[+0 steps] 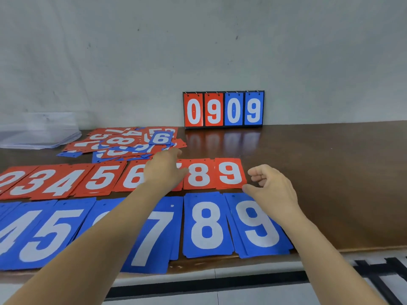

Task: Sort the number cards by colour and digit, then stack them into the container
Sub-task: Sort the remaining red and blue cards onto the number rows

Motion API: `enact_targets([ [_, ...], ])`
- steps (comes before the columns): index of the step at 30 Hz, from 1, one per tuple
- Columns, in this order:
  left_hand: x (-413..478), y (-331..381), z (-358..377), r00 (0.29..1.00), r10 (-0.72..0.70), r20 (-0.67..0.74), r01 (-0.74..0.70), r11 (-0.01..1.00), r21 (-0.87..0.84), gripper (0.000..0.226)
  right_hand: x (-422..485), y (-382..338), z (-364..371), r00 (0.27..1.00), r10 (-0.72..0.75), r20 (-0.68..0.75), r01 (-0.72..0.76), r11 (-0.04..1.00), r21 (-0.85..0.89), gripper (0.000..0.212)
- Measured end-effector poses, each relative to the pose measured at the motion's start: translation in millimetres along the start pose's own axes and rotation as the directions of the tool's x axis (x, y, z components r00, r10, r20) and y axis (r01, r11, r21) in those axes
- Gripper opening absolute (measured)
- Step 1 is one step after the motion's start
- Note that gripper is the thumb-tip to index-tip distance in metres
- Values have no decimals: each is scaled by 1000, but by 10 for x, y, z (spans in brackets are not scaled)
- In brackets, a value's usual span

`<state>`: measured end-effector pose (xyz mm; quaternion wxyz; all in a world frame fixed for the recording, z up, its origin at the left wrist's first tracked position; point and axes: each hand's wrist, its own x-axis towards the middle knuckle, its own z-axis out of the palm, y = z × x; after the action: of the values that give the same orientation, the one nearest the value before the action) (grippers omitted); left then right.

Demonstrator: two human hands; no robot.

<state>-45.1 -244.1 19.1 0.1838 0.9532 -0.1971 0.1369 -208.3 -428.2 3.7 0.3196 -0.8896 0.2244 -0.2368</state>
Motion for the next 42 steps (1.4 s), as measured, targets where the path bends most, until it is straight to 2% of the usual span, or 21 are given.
enact_targets([
  [6, 177, -371, -288, 998, -17, -60, 18, 1000, 9, 58, 466, -664, 233, 992, -119, 46, 123, 989, -87, 41],
  [13, 618, -1157, -535, 997, -63, -43, 65, 997, 40, 57, 1026, -1469, 820, 970, -232, 71, 241, 955, -170, 37],
  [23, 1251, -2530, -513, 978, -183, 100, 181, 983, 30, 55, 1525, -1945, 1859, 985, -113, 131, 143, 959, -244, 33],
  [28, 1542, -2989, -521, 968, -235, 86, 236, 972, -2, 54, 1631, -2106, 2243, 987, -88, 136, 122, 955, -272, 34],
  [33, 1722, -3381, -494, 955, -292, 59, 294, 955, -33, 38, 1771, -2292, 2614, 976, -110, 185, 154, 957, -246, 35],
  [35, 1780, -3511, -473, 953, -288, 95, 287, 958, 26, 51, 1837, -2364, 2757, 970, -125, 208, 172, 959, -227, 40],
  [38, 1836, -3665, -410, 931, -275, 240, 252, 960, 122, 87, 1946, -2486, 2943, 939, -157, 306, 246, 927, -282, 62],
  [40, 1838, -3723, -357, 919, -247, 307, 216, 968, 132, 88, 1979, -2561, 3046, 891, -164, 423, 314, 896, -313, 72],
  [42, 1842, -3758, -325, 920, -220, 324, 183, 973, 141, 80, 1972, -2584, 3138, 844, -177, 506, 363, 884, -296, 69],
])
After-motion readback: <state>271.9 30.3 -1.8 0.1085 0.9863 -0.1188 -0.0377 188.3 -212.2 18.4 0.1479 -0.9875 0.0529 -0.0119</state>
